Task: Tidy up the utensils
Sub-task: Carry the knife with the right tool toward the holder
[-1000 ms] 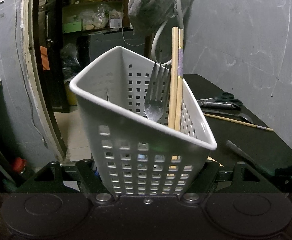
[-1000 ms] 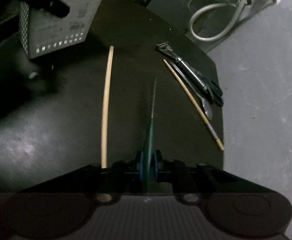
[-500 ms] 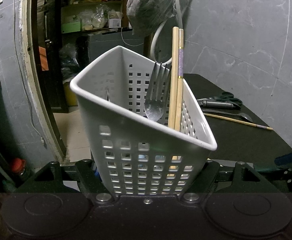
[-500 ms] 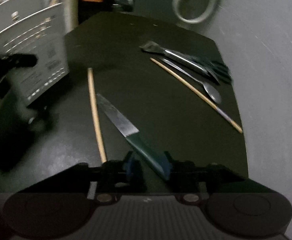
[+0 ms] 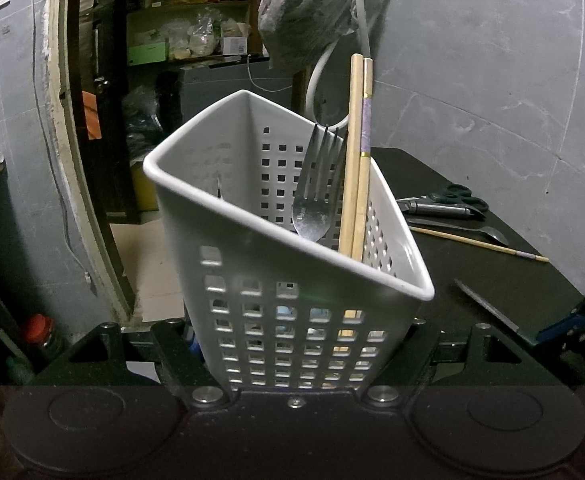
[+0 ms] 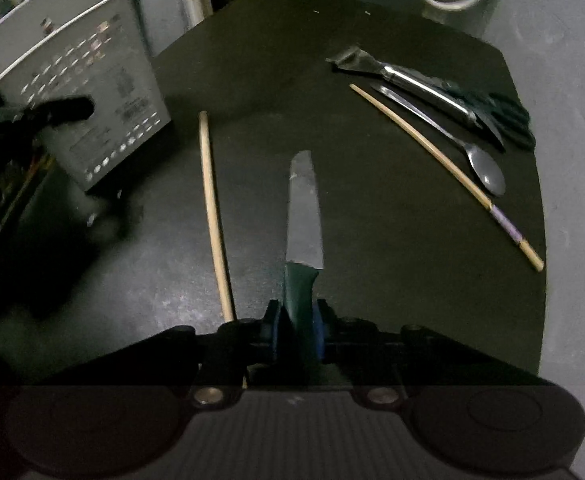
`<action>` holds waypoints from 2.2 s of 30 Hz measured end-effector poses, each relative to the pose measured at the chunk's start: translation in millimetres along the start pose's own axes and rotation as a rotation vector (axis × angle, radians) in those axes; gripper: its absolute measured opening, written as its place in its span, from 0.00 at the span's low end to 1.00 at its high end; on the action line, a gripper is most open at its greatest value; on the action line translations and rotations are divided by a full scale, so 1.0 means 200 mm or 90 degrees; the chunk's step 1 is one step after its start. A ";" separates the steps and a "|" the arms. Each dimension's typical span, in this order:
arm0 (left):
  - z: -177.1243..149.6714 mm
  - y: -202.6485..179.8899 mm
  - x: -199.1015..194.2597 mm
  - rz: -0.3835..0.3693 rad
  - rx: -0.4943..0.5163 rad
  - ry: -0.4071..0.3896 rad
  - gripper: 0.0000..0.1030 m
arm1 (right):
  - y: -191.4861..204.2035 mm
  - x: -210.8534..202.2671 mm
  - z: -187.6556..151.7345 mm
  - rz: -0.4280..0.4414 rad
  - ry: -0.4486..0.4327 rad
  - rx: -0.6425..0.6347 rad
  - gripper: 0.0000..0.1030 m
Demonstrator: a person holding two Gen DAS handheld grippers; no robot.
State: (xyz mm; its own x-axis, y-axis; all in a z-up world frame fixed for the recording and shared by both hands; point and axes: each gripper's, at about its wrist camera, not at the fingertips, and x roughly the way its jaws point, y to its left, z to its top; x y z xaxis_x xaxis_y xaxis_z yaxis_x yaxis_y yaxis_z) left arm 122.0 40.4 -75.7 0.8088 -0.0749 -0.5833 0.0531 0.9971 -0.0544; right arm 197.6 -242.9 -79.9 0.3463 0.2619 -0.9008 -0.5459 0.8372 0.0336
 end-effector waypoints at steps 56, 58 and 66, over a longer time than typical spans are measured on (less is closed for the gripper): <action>-0.03 0.02 0.00 0.002 -0.005 0.002 0.75 | 0.39 0.02 0.06 -0.066 0.000 0.006 0.14; -0.03 0.02 0.00 0.002 -0.006 0.002 0.75 | 0.40 0.02 0.05 -0.078 -0.003 -0.020 0.13; -0.02 0.01 0.00 0.002 -0.008 0.002 0.75 | 0.56 0.02 0.02 -0.116 -0.007 -0.117 0.12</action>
State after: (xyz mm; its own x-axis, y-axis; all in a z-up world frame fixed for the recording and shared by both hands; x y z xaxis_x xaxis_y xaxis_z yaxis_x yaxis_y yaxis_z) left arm 119.7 42.9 -79.7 0.8072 -0.0711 -0.5859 0.0422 0.9971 -0.0629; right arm 141.6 -146.4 -78.5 0.4593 0.1210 -0.8800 -0.6025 0.7704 -0.2085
